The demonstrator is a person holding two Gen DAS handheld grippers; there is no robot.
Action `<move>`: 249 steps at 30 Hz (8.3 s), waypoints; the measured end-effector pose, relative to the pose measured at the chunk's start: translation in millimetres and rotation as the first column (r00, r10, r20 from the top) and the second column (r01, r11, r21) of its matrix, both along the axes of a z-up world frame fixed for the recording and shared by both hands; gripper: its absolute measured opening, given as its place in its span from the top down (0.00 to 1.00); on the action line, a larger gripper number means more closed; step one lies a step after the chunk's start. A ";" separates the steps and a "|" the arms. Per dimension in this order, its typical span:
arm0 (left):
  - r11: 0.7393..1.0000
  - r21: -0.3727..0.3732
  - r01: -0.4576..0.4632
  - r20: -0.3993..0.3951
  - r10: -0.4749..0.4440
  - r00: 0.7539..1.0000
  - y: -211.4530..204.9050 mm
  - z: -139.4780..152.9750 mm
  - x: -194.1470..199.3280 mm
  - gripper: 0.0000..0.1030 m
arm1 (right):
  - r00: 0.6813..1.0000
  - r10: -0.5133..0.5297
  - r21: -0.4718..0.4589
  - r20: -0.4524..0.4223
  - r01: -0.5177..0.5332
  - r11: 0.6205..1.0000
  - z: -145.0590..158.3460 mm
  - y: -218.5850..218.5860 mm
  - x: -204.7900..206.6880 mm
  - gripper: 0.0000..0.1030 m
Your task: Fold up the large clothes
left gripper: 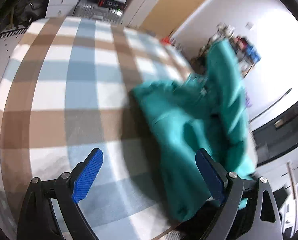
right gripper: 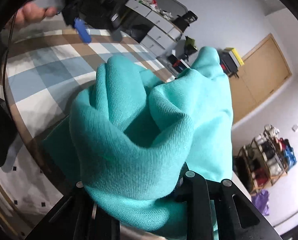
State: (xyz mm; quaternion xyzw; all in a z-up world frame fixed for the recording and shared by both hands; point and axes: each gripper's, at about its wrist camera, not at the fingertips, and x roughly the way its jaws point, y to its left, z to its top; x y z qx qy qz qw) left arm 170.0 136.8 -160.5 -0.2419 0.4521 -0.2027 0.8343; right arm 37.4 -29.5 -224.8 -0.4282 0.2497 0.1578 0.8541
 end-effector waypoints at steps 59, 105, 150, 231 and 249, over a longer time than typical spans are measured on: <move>0.985 -0.045 0.168 -0.272 -0.174 0.946 -36.2 -30.6 71.9 0.53 | 0.661 0.063 0.477 -0.748 0.469 0.743 -1.1 -96.0 49.0 1.00; 0.940 0.120 0.318 0.055 -0.326 0.944 -138.6 30.2 -59.8 0.45 | 0.566 0.227 0.569 -0.793 0.555 0.607 55.6 -147.9 126.0 0.53; 0.970 0.203 0.135 -0.033 -0.131 0.991 -124.5 -42.4 -59.6 0.97 | 0.715 -0.060 0.094 -0.697 0.174 0.980 79.6 74.7 238.8 0.52; 0.955 -0.286 -0.078 -0.448 -0.061 0.892 -11.4 -53.7 -9.7 0.14 | 0.540 0.381 0.661 -0.751 0.610 0.437 21.2 -198.3 162.2 0.03; 0.992 -0.009 0.125 -0.512 -0.111 0.851 -66.2 -43.7 14.3 0.13 | 0.533 0.369 0.646 -0.761 0.577 0.499 17.1 -190.2 166.8 0.03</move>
